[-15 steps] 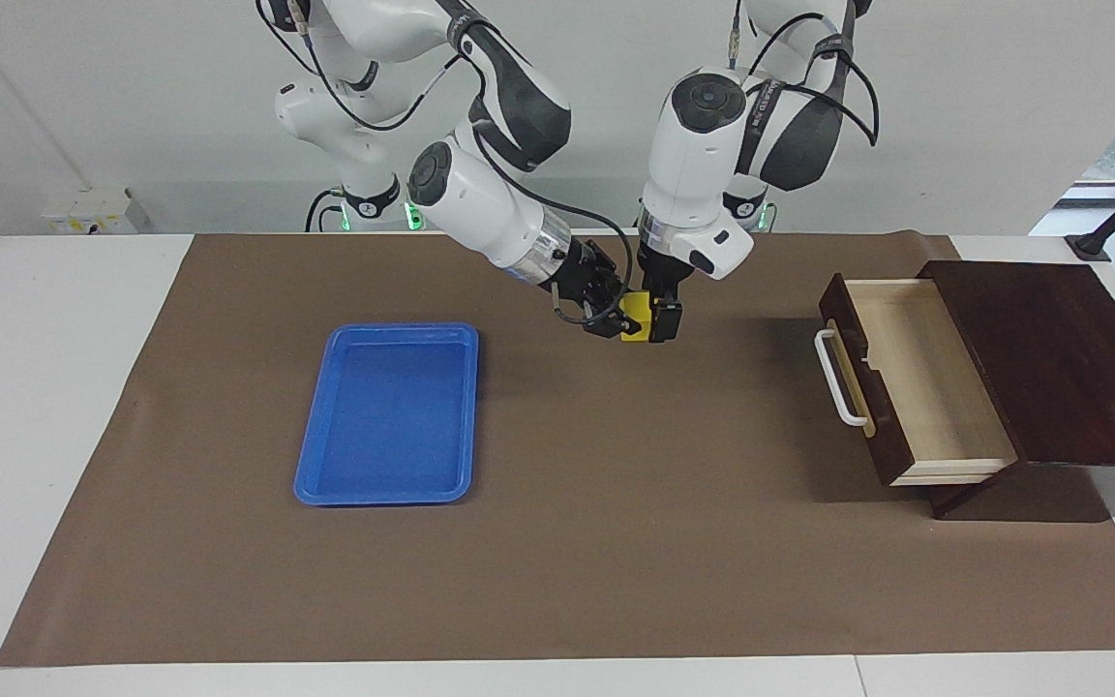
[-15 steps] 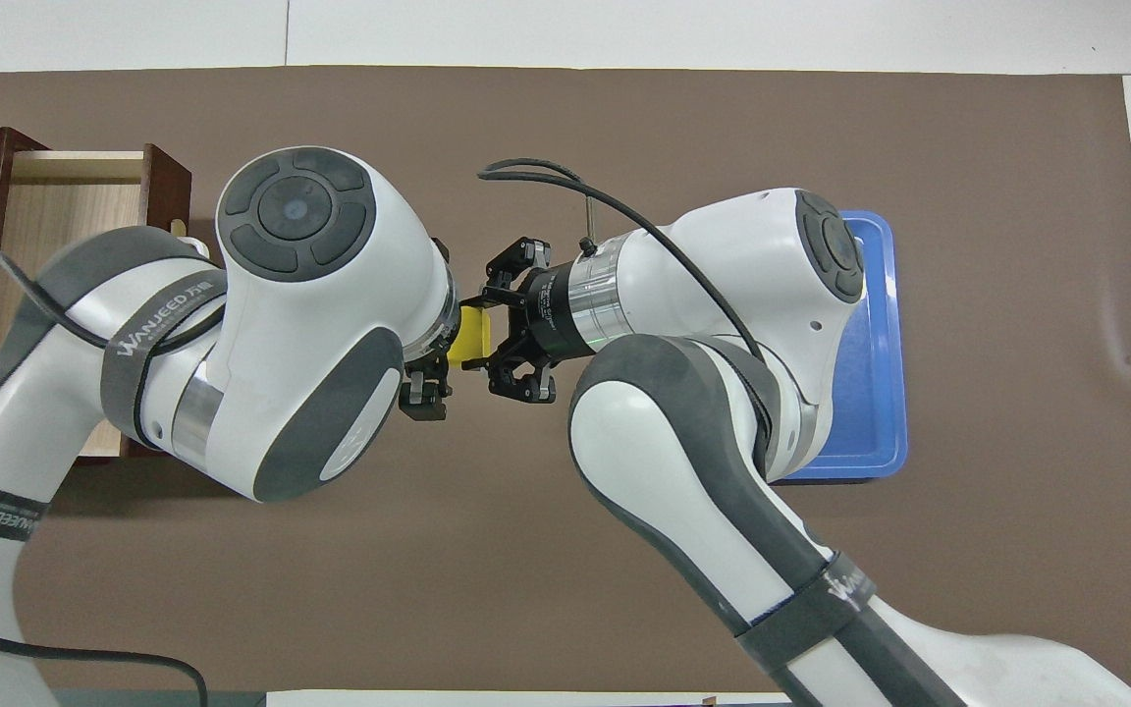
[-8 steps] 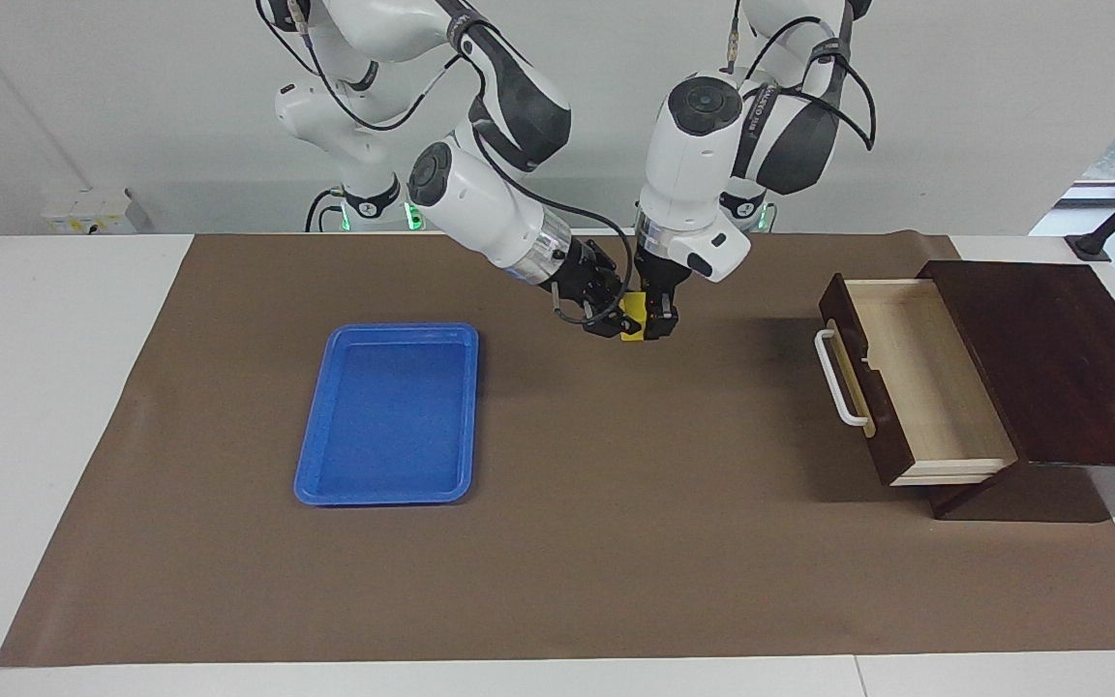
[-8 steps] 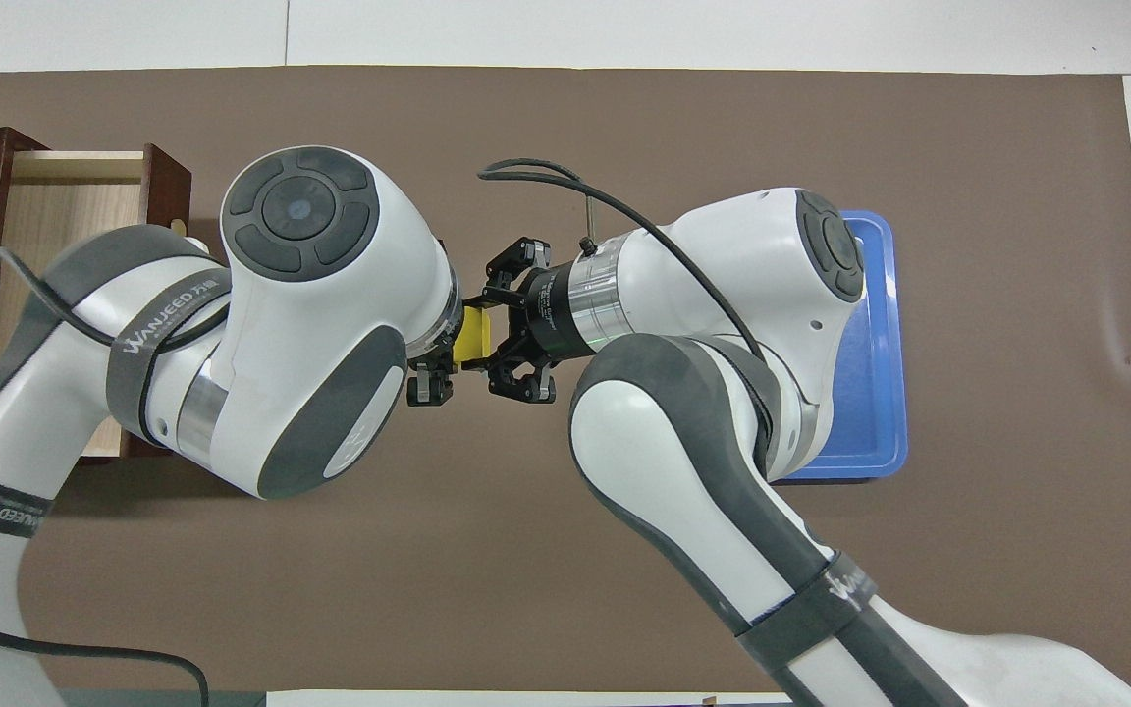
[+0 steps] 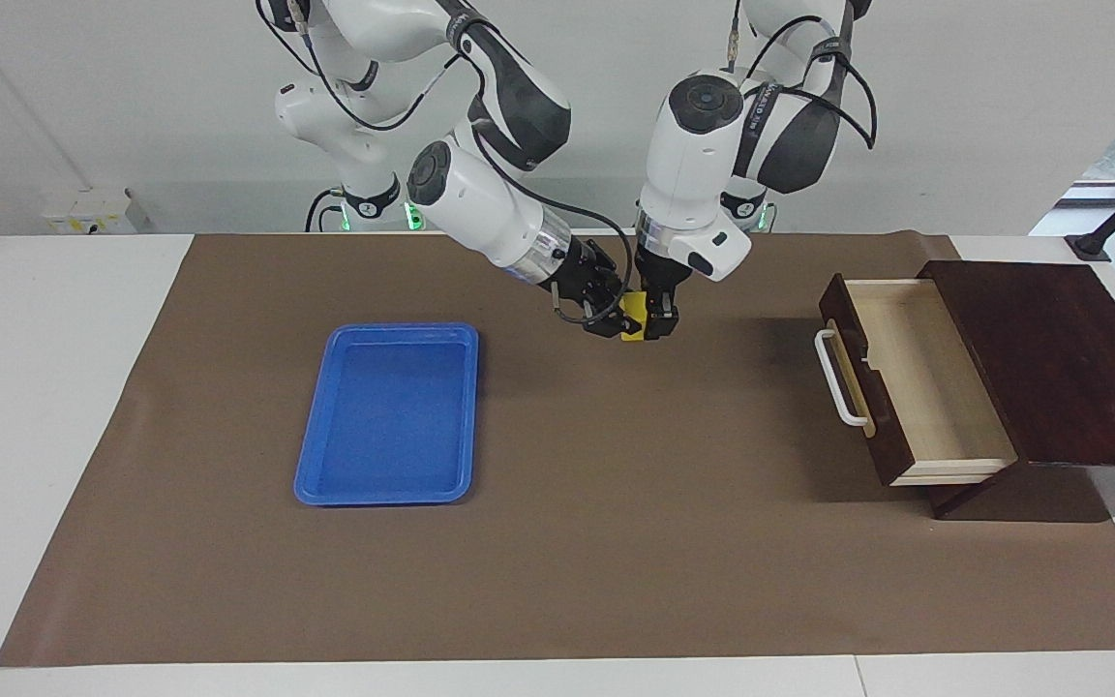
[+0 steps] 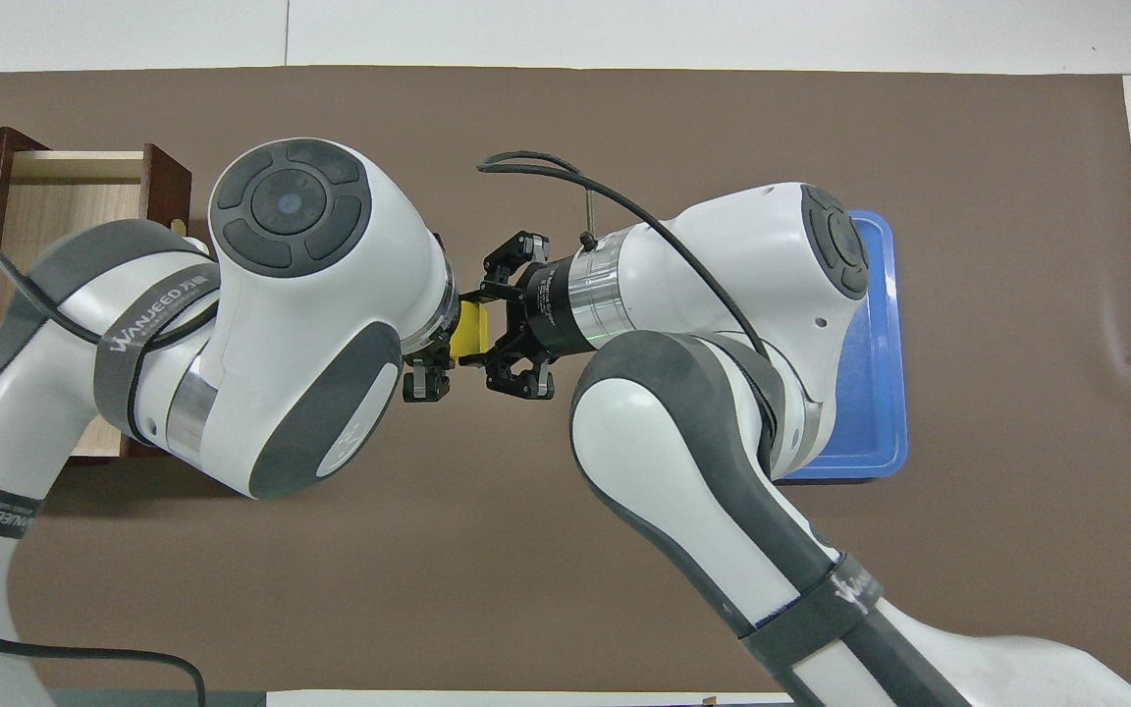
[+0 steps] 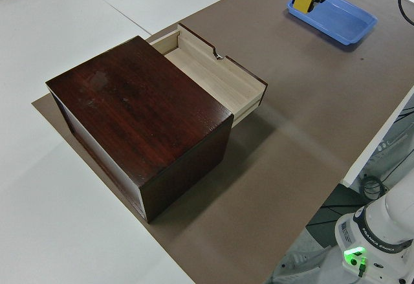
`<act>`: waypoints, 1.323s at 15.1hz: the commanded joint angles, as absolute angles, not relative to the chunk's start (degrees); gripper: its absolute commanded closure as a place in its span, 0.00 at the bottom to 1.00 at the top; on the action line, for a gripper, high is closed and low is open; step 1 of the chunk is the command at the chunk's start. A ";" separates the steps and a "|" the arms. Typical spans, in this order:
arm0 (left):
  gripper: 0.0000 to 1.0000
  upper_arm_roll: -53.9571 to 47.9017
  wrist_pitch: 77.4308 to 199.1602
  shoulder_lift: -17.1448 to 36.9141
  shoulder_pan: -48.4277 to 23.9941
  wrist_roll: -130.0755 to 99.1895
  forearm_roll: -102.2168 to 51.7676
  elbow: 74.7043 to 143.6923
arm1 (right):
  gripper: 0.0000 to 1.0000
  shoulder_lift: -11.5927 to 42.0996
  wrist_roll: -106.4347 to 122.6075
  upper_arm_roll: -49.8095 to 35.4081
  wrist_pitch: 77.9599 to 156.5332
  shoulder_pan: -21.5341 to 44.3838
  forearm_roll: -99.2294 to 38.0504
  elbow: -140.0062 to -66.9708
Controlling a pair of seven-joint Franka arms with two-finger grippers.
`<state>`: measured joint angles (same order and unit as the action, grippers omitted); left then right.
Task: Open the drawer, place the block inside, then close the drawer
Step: 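Place the cube in the drawer with the left gripper while the right gripper retracts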
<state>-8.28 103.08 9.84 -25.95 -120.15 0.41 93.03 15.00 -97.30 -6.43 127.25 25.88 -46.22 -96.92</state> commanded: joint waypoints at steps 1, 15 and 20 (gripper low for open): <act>1.00 -6.95 100.99 9.49 -25.40 -118.57 1.23 90.62 | 0.00 15.38 -98.43 -6.59 126.39 25.58 -46.85 -96.86; 1.00 -6.33 99.92 9.14 6.39 -74.30 1.41 88.85 | 0.00 14.06 -81.10 -5.27 102.95 4.59 -30.08 -89.22; 1.00 -6.24 108.44 11.07 10.89 -70.14 1.85 94.91 | 0.00 13.27 -43.75 -5.19 92.13 -2.10 -18.83 -87.71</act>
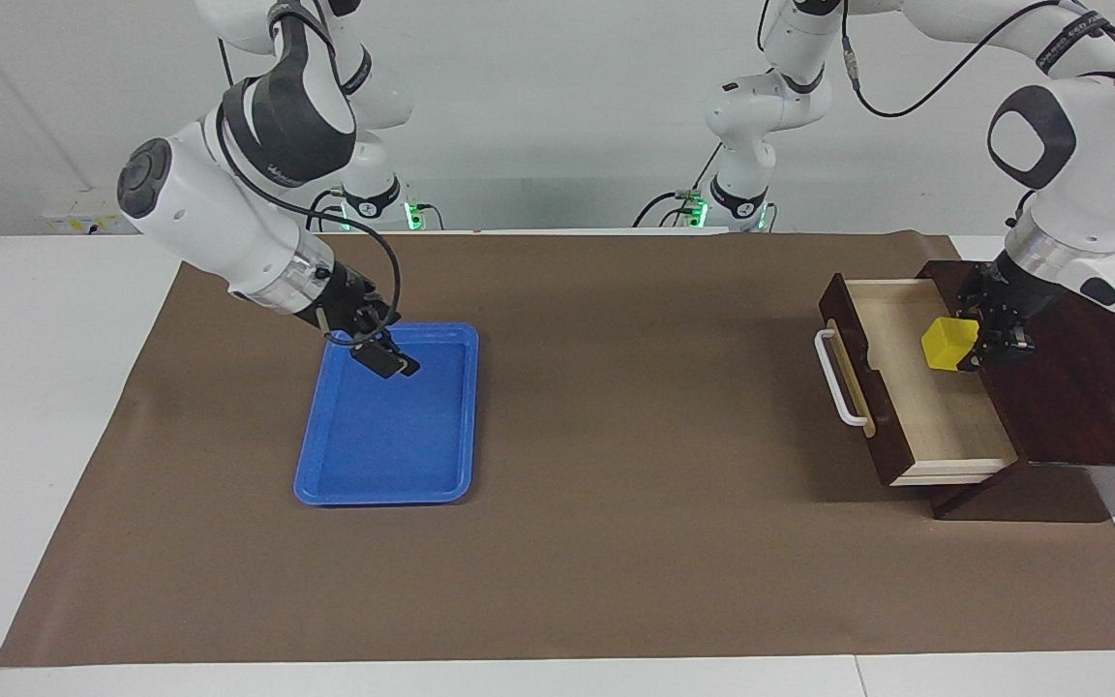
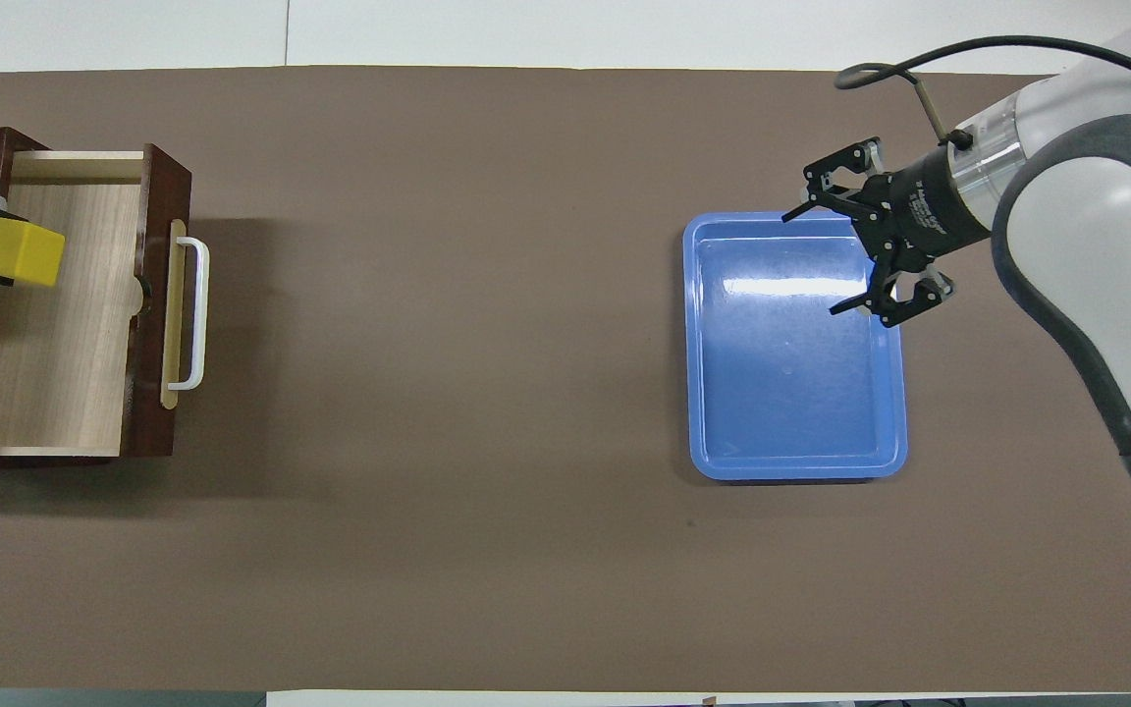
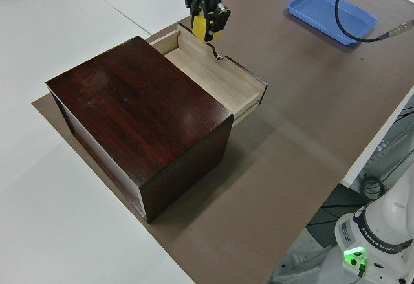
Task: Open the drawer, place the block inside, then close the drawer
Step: 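Place the cube in the drawer with the left gripper while the right gripper retracts, then open the left gripper and release the cube inside the drawer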
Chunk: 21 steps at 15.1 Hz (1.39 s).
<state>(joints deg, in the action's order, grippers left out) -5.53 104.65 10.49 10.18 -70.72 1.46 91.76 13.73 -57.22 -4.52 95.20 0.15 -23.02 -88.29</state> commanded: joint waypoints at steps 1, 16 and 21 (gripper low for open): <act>1.00 -6.24 109.07 10.99 10.99 -70.22 1.76 96.23 | 0.00 12.84 -38.46 -5.19 90.89 -2.28 -15.85 -87.71; 1.00 -6.24 112.85 8.44 7.91 -86.84 1.67 105.90 | 0.00 -4.21 4.39 -5.10 84.10 -4.39 2.37 -96.67; 0.01 -6.15 113.12 8.35 8.00 -87.18 1.67 105.82 | 0.00 -4.31 4.22 -5.19 86.31 -5.10 2.37 -97.39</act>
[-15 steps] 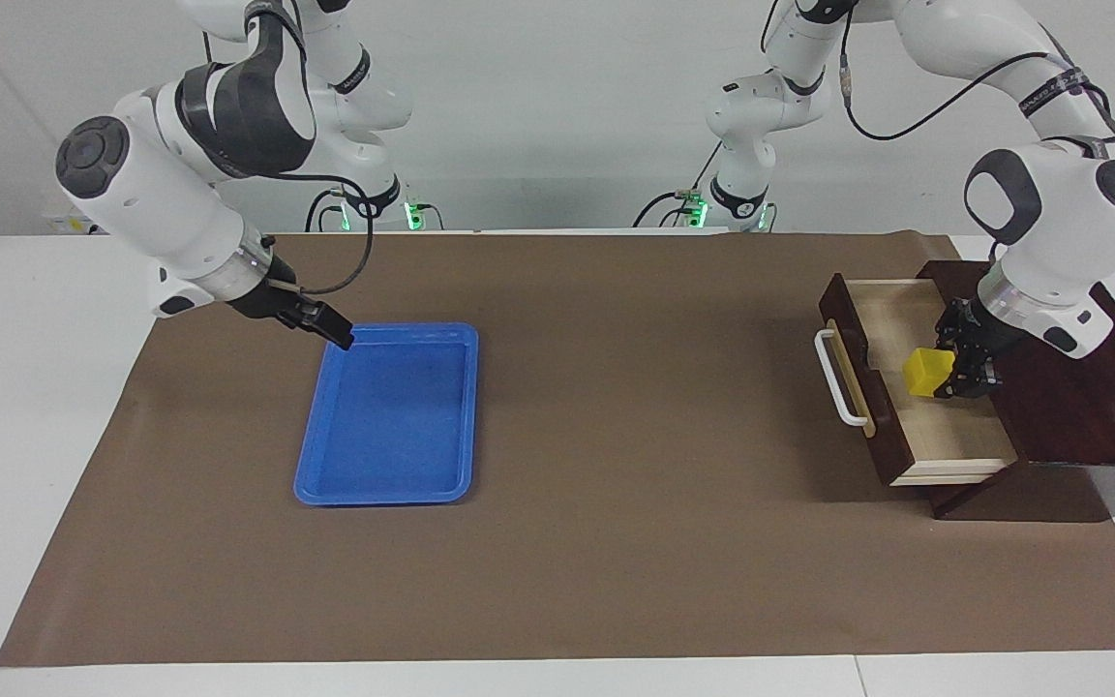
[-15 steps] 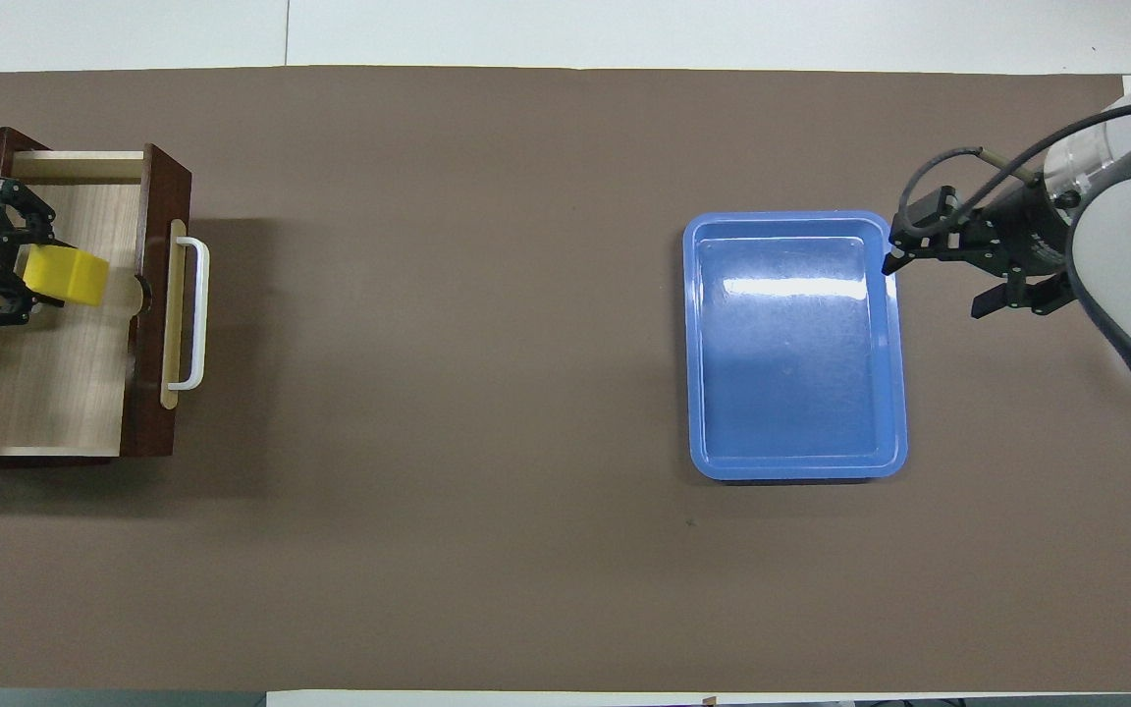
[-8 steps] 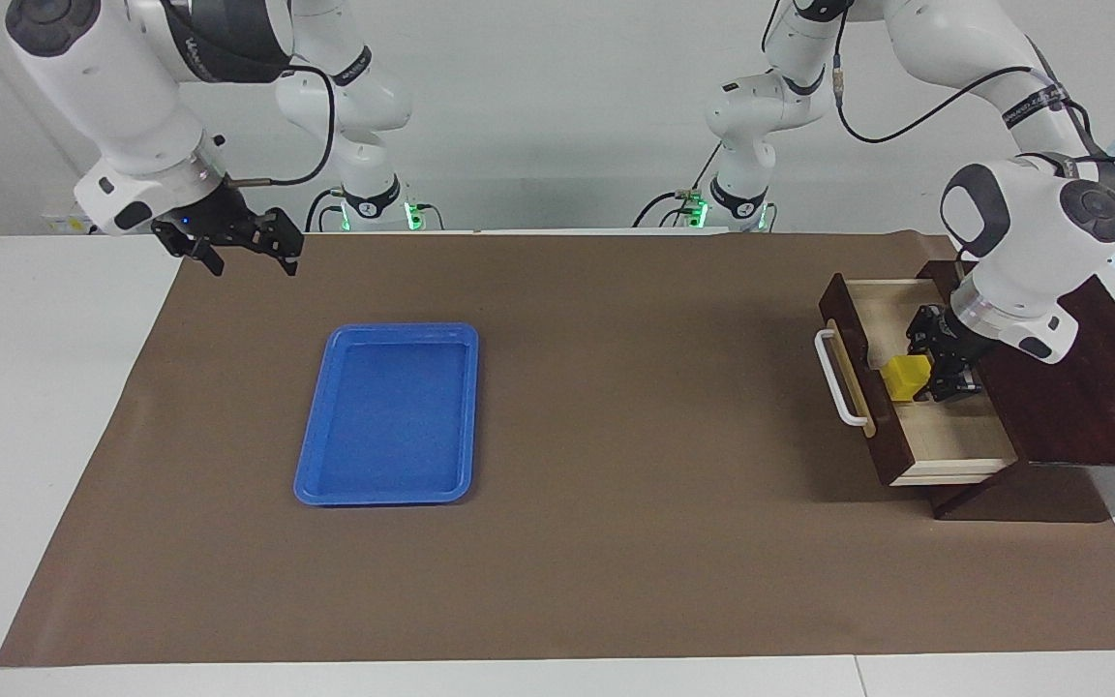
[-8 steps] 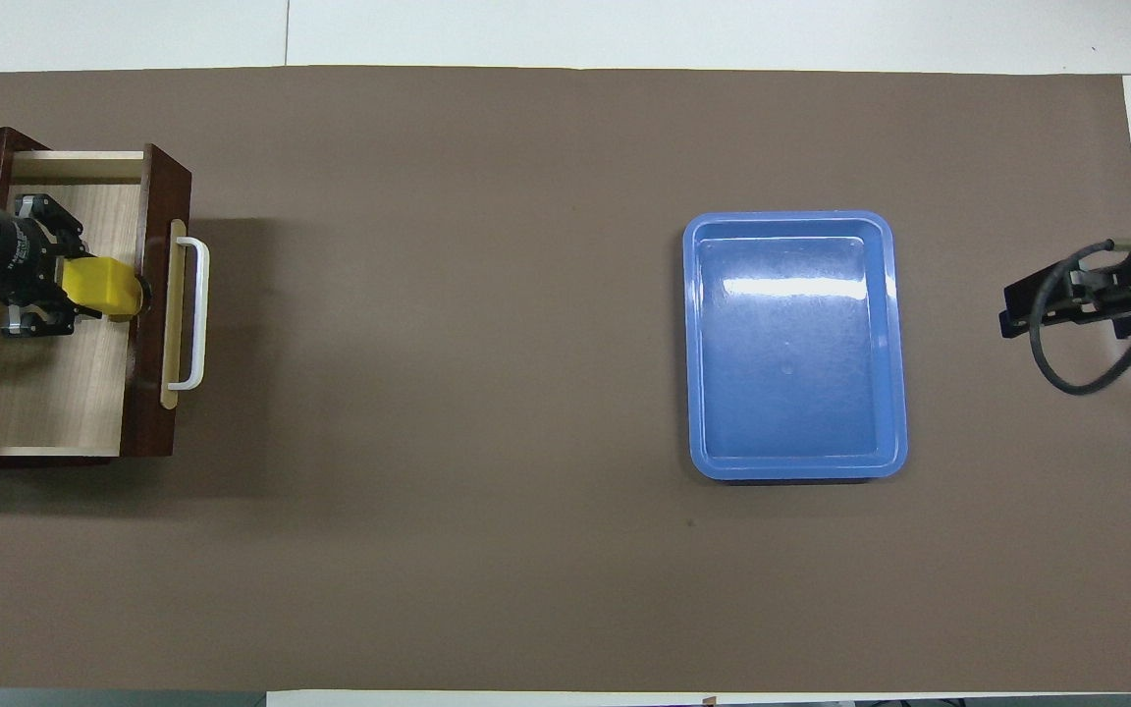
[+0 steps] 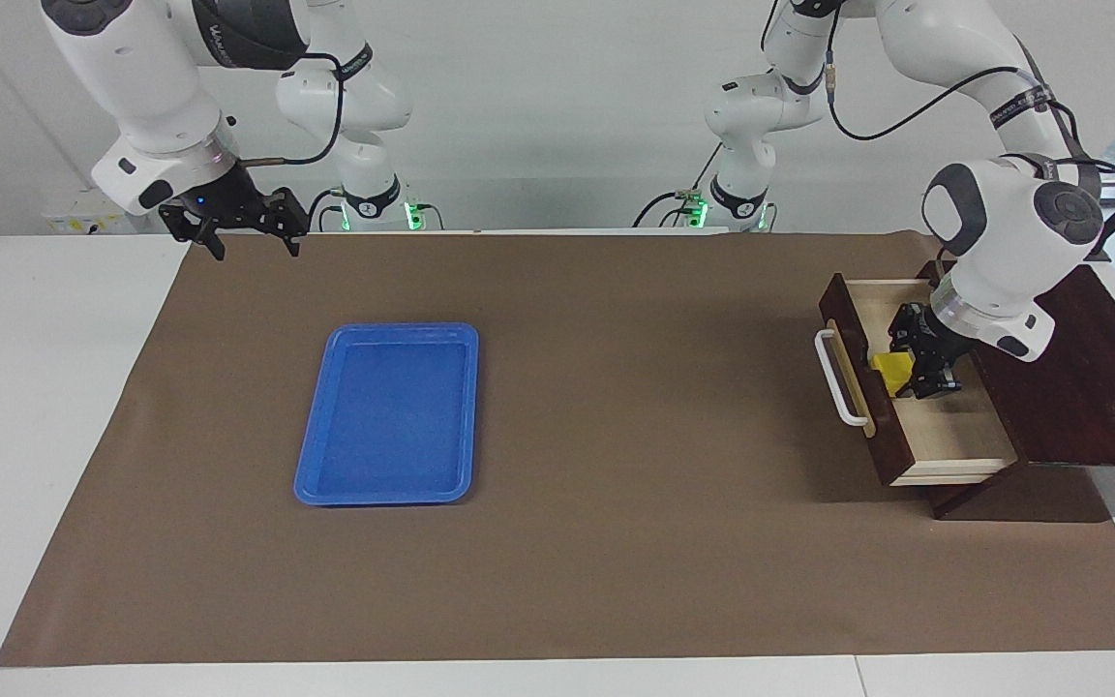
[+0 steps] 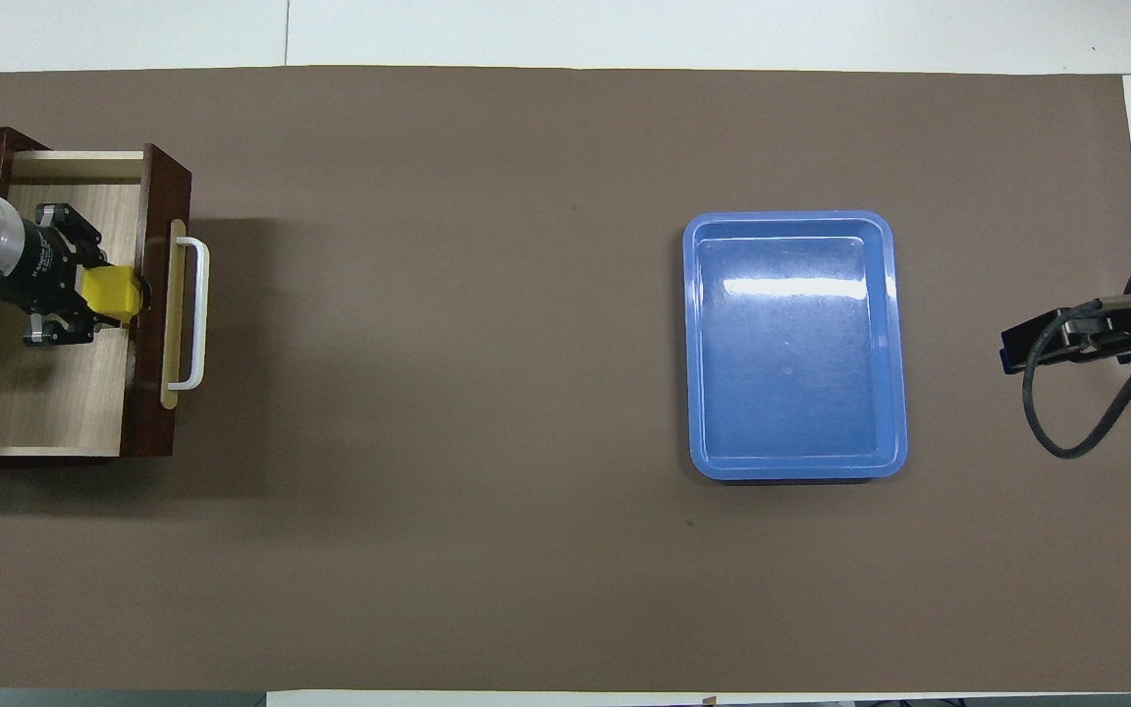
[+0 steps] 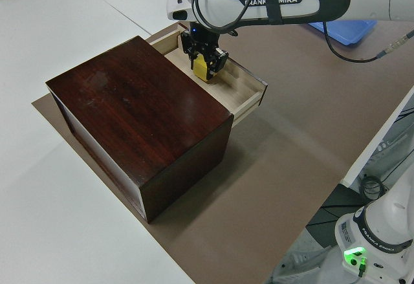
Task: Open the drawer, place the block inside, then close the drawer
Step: 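Open the left gripper and release the cube inside the drawer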
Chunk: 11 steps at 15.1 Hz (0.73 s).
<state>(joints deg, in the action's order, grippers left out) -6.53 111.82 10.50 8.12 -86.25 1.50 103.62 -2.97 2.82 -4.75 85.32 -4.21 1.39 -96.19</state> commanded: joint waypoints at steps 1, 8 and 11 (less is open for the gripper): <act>0.00 -6.15 113.12 8.35 8.00 -87.10 1.67 105.47 | 0.00 -4.13 4.22 -5.19 86.22 -5.18 2.03 -97.12; 0.00 -6.59 100.04 8.35 3.53 -86.92 2.02 90.45 | 0.00 -3.69 4.13 -4.92 86.22 -5.27 1.41 -96.33; 0.00 -6.68 98.34 5.55 -4.29 -89.63 6.49 95.16 | 0.00 -3.87 3.96 -4.92 86.13 -5.10 1.49 -96.42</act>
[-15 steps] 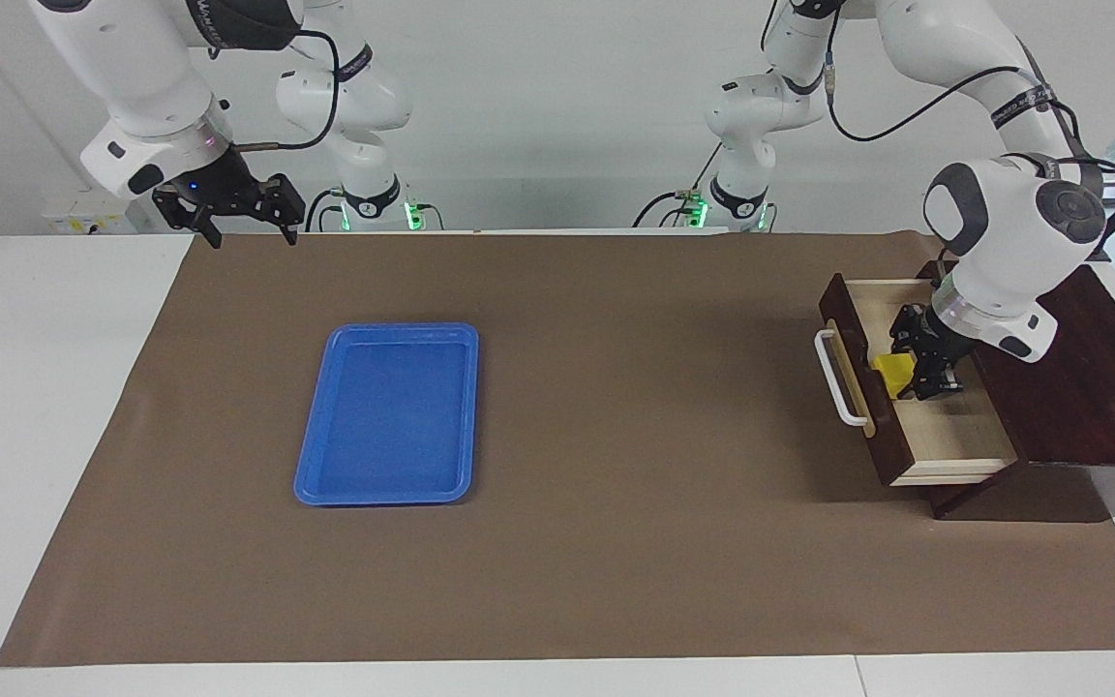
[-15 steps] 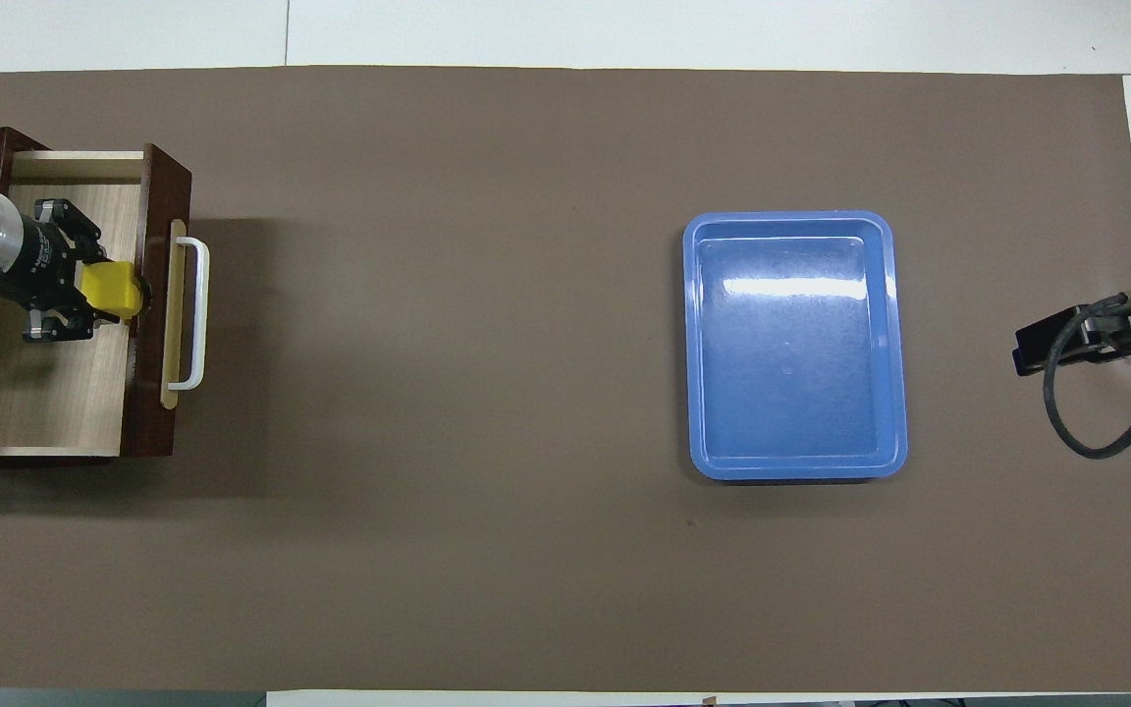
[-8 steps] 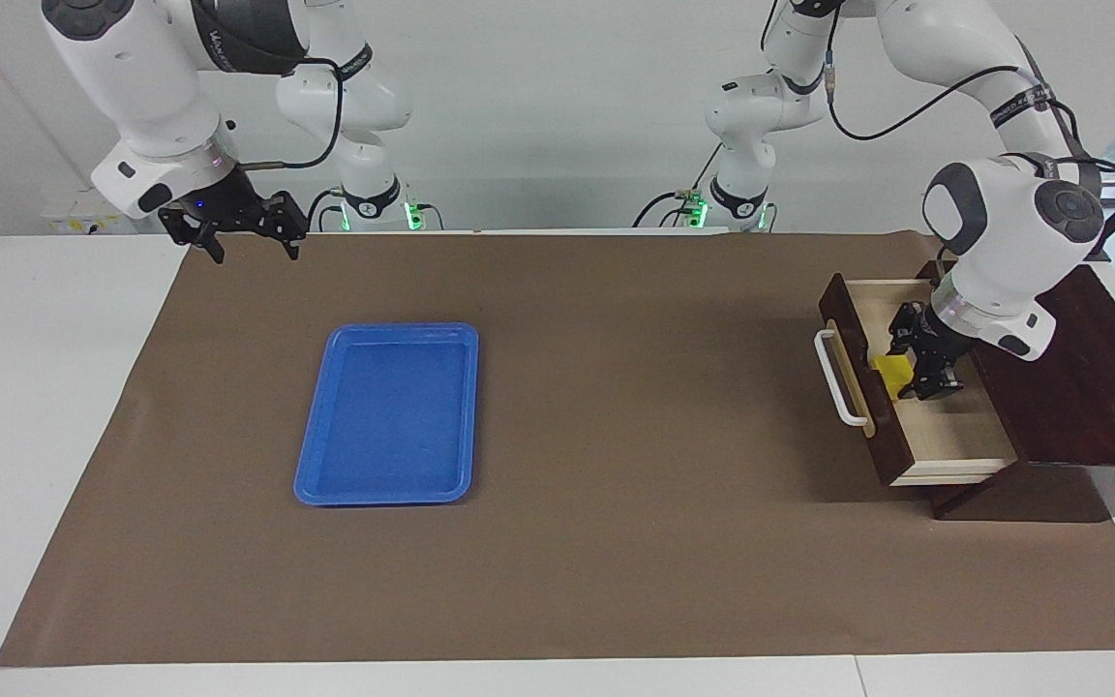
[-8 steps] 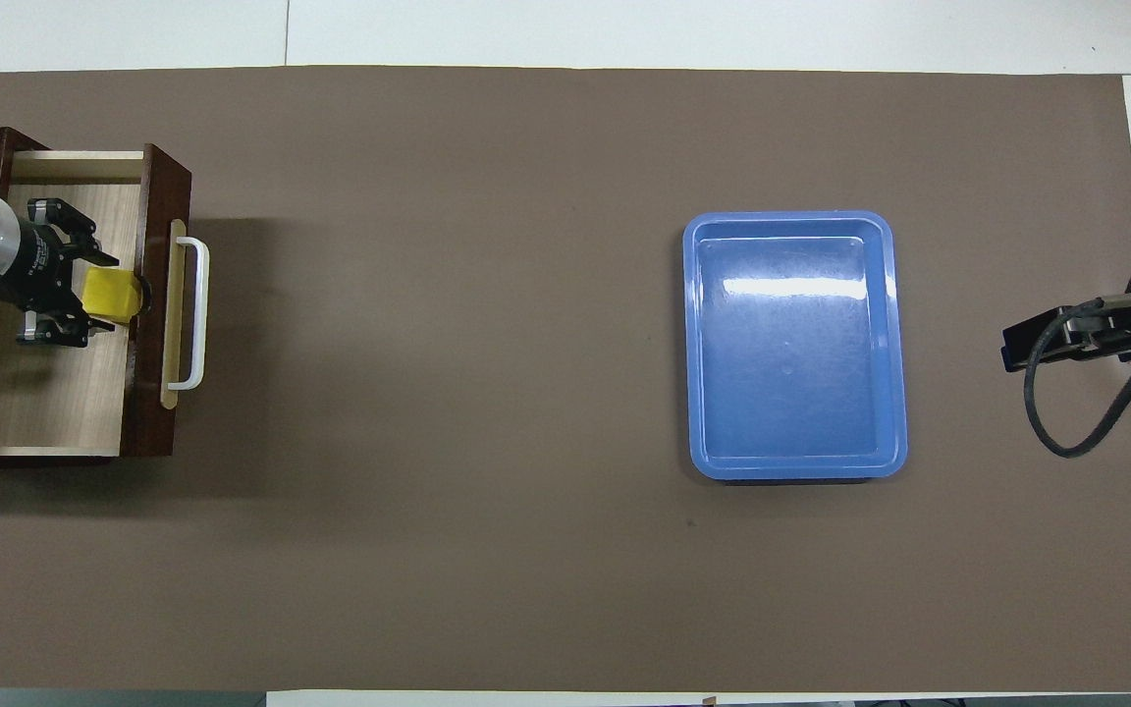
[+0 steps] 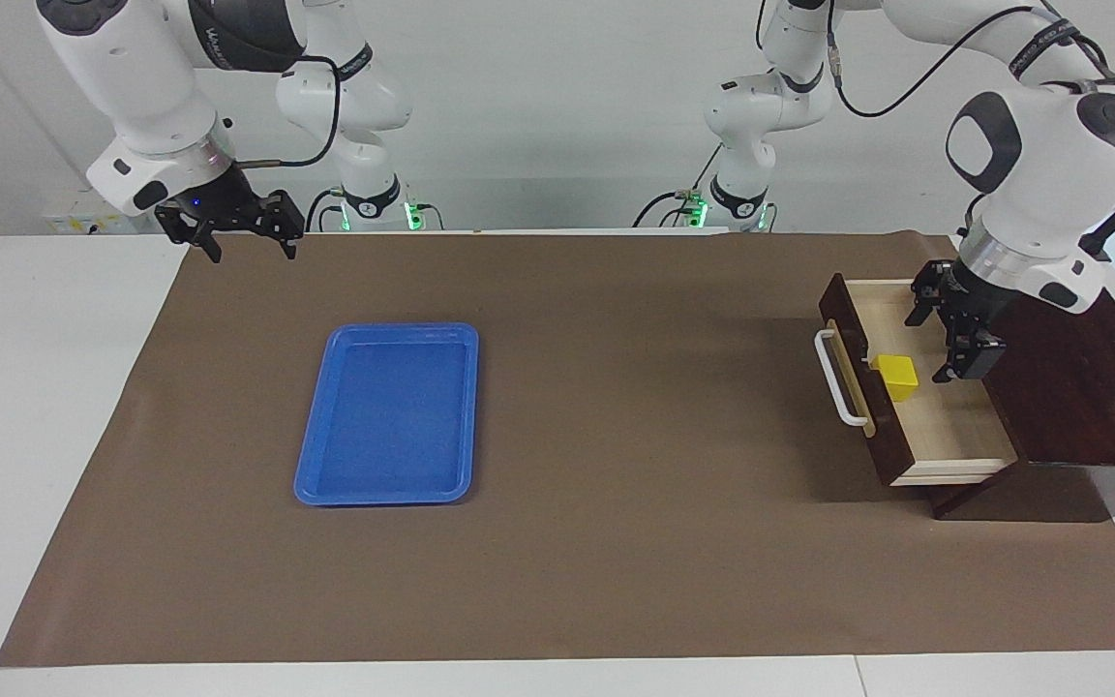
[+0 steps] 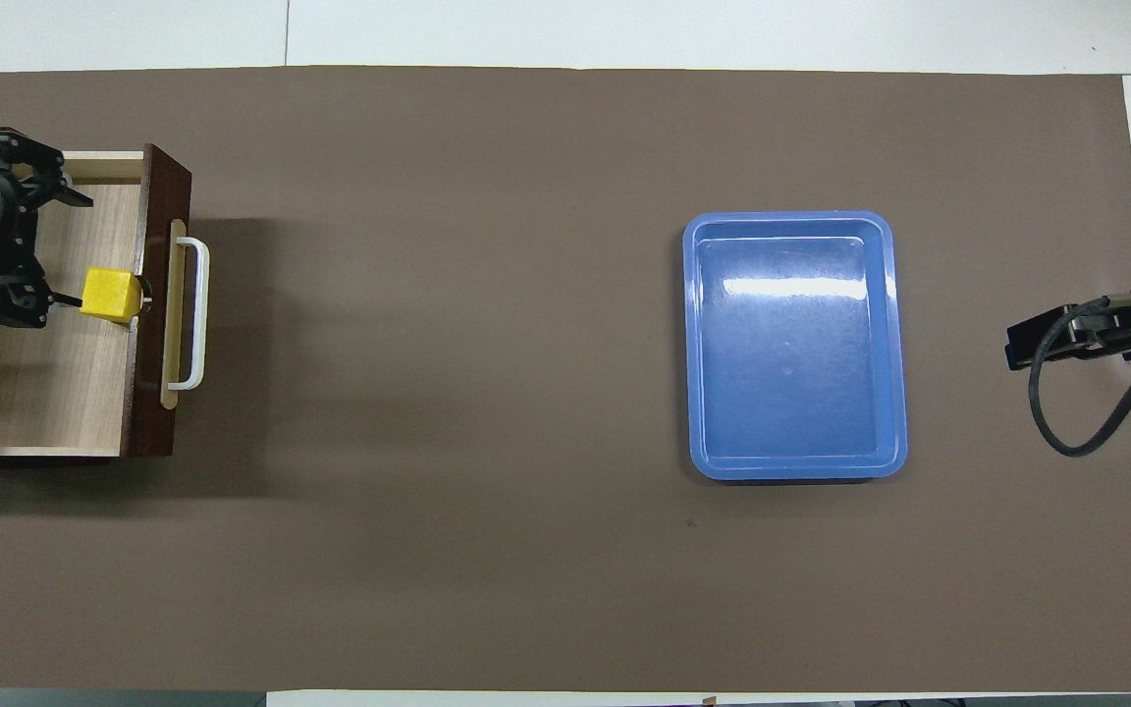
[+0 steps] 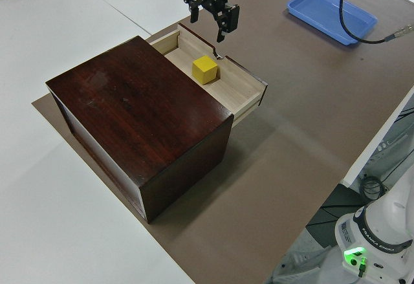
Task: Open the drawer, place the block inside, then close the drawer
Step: 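Push the drawer shut with the left gripper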
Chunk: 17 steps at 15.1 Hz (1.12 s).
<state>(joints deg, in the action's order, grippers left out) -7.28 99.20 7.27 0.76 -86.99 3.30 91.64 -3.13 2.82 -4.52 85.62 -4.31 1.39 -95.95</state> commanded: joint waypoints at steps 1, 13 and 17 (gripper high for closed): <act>0.00 -6.68 99.57 3.71 -6.05 -90.43 7.11 98.75 | 0.00 -3.95 3.96 -4.92 86.13 -5.10 1.58 -96.42; 0.00 -6.68 116.01 1.49 -2.47 -89.22 12.39 113.38 | 0.00 -4.13 4.31 -5.01 85.43 -5.10 1.50 -96.68; 0.00 -6.68 117.94 1.84 -0.27 -86.93 12.30 113.12 | 0.00 -4.13 4.31 -5.10 85.34 -5.10 1.58 -96.68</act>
<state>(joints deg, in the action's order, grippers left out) -6.52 115.19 2.54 -1.74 -88.87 11.41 111.80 -3.18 2.83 -4.67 85.53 -4.24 1.39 -95.95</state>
